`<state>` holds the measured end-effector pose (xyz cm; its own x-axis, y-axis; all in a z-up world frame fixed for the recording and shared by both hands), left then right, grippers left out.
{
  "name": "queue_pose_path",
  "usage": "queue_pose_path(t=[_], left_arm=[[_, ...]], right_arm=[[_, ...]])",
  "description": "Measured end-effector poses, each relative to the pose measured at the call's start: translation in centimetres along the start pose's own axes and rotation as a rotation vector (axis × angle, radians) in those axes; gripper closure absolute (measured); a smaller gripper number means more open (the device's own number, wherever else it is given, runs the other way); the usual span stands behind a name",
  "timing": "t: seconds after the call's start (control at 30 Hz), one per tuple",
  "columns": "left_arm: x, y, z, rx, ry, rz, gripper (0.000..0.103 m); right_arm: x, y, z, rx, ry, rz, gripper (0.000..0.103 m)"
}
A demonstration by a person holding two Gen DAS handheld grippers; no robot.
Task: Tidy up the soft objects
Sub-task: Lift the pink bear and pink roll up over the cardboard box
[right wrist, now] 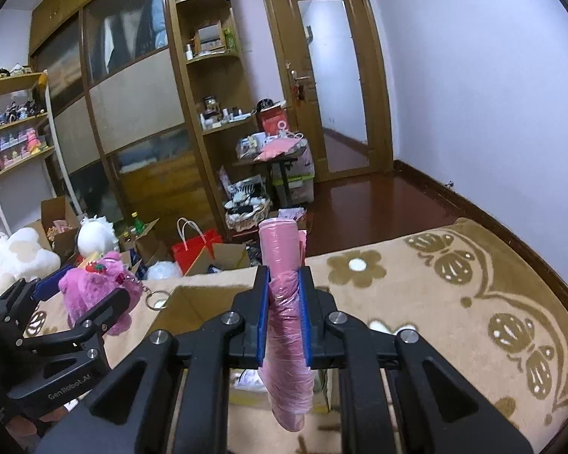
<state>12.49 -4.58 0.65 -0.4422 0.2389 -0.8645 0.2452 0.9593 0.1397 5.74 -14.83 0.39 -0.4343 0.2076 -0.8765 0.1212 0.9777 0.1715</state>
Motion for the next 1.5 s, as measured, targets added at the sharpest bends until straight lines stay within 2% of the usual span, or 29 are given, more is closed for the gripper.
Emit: queue_pose_path(t=[0.27,0.43,0.6,0.9,1.23,1.5], left_arm=[[1.4,-0.1,3.1,-0.006,0.038,-0.013,0.021],[2.2,-0.6,4.8,-0.007,0.075,-0.011,0.021],[2.7,-0.8,6.1,-0.003,0.101,-0.017,0.020],[3.7,-0.2,8.0,-0.001,0.147,-0.030,0.020],[4.4,0.0,9.5,0.017,0.197,-0.055,0.019],[4.6,0.0,9.7,0.004,0.202,-0.042,0.016]], right_arm=[[-0.4,-0.2,2.7,0.016,-0.007,-0.023,0.088],[0.8,0.1,4.2,0.021,0.030,-0.046,0.088],[1.8,1.0,4.9,0.055,0.031,-0.124,0.088],[3.2,3.0,6.3,0.033,0.049,-0.199,0.088],[3.2,2.0,6.4,-0.020,0.056,-0.110,0.086],[3.2,1.7,6.6,-0.085,0.070,-0.043,0.082]])
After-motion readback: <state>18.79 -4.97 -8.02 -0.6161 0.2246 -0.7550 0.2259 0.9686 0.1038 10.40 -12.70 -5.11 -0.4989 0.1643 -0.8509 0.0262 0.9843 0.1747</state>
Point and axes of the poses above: each gripper's, at about its wrist camera, not at the fingertips, and z roughly the way its jaws point, y to its left, x to its underside, the point moved 7 cm from there along z, roughly the way its jaws point
